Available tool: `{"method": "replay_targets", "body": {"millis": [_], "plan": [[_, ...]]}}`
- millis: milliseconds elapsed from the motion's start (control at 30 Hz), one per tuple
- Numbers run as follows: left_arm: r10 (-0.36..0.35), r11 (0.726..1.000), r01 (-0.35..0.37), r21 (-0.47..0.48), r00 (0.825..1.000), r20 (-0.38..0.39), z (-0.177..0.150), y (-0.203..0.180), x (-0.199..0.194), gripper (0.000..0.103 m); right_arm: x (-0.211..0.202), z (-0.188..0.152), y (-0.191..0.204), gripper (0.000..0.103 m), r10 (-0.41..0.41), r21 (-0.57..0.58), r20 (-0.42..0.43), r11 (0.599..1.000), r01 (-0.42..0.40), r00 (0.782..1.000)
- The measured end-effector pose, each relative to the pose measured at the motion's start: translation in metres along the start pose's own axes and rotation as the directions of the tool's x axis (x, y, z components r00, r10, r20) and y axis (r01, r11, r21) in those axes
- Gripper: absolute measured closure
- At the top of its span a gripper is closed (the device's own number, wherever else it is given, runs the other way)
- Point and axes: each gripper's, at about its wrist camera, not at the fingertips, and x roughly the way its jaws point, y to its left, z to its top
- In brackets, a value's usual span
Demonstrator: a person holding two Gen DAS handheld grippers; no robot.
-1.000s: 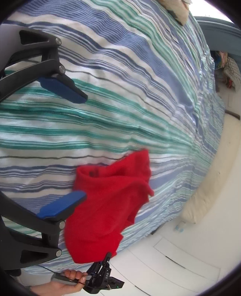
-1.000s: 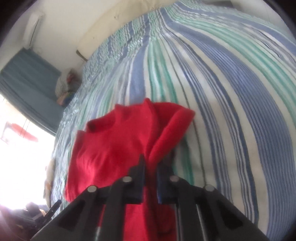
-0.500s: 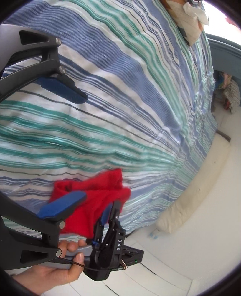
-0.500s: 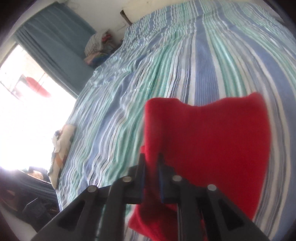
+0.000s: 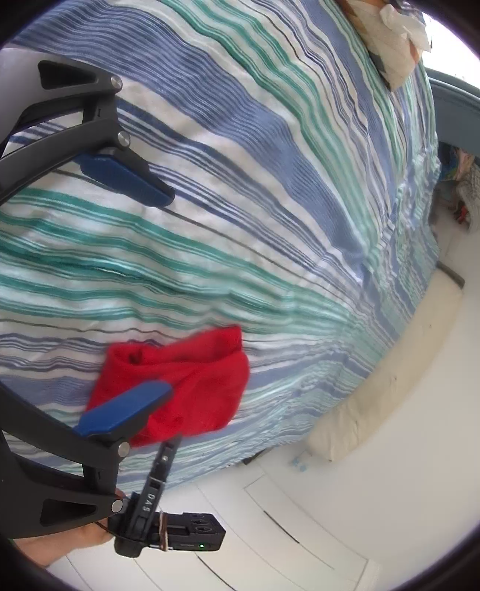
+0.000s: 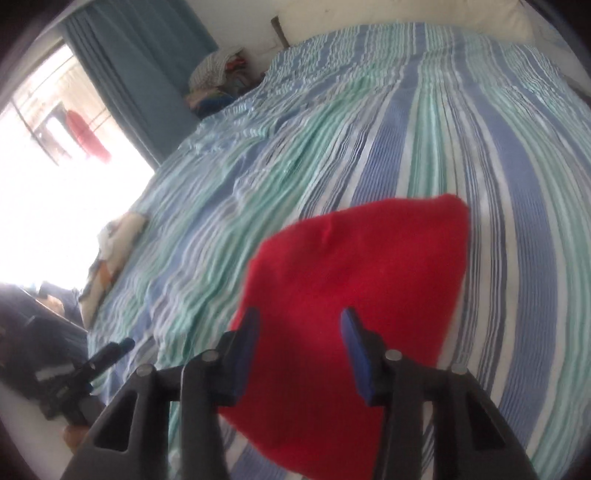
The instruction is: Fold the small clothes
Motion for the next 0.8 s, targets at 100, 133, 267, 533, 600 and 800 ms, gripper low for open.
{"method": "replay_targets", "body": {"millis": [100, 133, 267, 533, 600, 800], "plan": [[0.036, 0.999, -0.036, 0.029, 0.999, -0.001, -0.004, -0.002, 0.003, 0.007, 0.036, -0.035, 0.038, 0.074, 0.001, -0.174, -0.039, 0.985, -0.008, 0.999], [0.052, 0.998, -0.052, 0.040, 0.999, 0.001, -0.006, -0.003, 0.004, 0.007, 0.052, -0.048, 0.053, 0.074, 0.000, -0.224, -0.065, 0.974, -0.014, 0.998], [0.109, 0.991, -0.109, 0.074, 0.994, 0.000, -0.010, -0.003, 0.006, 0.007, 0.070, -0.078, 0.083, 0.074, -0.092, -0.384, -0.004, 0.920, 0.084, 0.996], [0.131, 0.980, -0.126, 0.154, 0.991, -0.022, -0.015, -0.025, 0.011, 0.007, -0.044, -0.079, 0.028, 0.066, -0.053, -0.200, 0.158, 0.976, 0.085, 0.986], [0.135, 0.973, -0.128, 0.190, 0.991, -0.024, -0.019, -0.033, 0.014, 0.007, -0.043, -0.091, 0.014, 0.066, -0.079, -0.175, 0.127, 0.979, 0.101, 0.989], [0.031, 0.970, -0.014, 0.242, 0.997, -0.066, -0.033, -0.049, 0.006, 0.007, 0.001, -0.130, 0.001, 0.062, -0.067, -0.119, 0.037, 0.990, 0.071, 0.997]]}}
